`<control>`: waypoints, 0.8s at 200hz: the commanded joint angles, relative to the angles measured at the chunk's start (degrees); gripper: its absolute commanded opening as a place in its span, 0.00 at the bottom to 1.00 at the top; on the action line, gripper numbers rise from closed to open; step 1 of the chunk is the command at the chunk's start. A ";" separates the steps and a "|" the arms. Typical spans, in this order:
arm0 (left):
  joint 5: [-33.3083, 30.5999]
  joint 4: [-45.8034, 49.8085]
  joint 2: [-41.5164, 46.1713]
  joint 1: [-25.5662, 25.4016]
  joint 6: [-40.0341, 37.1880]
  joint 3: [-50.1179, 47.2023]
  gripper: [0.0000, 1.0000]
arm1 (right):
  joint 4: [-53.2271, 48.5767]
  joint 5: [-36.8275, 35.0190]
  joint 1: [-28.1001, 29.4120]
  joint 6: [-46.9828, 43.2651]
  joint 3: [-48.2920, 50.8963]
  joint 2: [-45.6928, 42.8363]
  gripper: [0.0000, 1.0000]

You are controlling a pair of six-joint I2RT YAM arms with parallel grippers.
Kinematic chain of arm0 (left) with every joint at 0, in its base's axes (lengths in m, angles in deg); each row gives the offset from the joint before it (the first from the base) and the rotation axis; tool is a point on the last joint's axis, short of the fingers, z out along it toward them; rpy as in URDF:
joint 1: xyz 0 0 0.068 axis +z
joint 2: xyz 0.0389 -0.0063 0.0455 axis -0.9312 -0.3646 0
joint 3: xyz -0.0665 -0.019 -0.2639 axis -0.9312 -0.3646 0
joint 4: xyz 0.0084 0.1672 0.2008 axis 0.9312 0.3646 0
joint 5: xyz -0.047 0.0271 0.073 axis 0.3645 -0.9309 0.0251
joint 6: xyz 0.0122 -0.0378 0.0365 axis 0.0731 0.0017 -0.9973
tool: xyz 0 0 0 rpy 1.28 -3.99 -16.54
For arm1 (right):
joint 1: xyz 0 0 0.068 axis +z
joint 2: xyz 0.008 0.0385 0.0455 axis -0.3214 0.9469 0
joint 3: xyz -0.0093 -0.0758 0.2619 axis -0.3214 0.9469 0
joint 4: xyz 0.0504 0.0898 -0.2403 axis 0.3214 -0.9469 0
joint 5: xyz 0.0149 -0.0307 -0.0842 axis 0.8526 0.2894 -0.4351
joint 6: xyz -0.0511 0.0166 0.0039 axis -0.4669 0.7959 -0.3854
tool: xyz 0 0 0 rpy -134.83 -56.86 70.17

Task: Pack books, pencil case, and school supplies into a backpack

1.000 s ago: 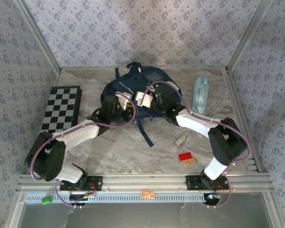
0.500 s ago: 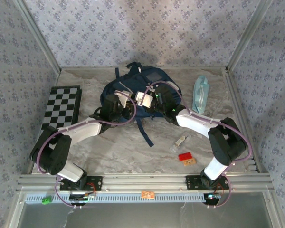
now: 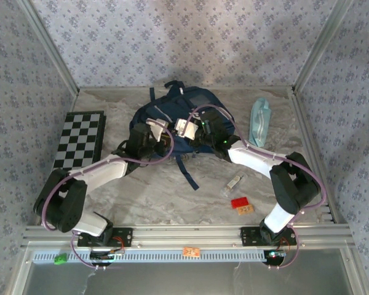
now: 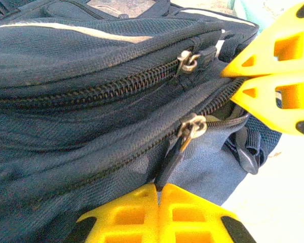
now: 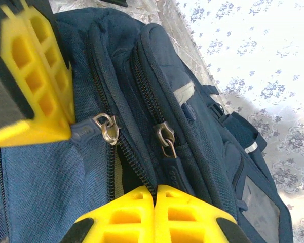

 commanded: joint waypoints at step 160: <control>0.88 1.08 -3.49 -1.92 0.71 5.14 0.37 | -0.74 4.27 -0.54 2.75 -2.15 -4.26 0.00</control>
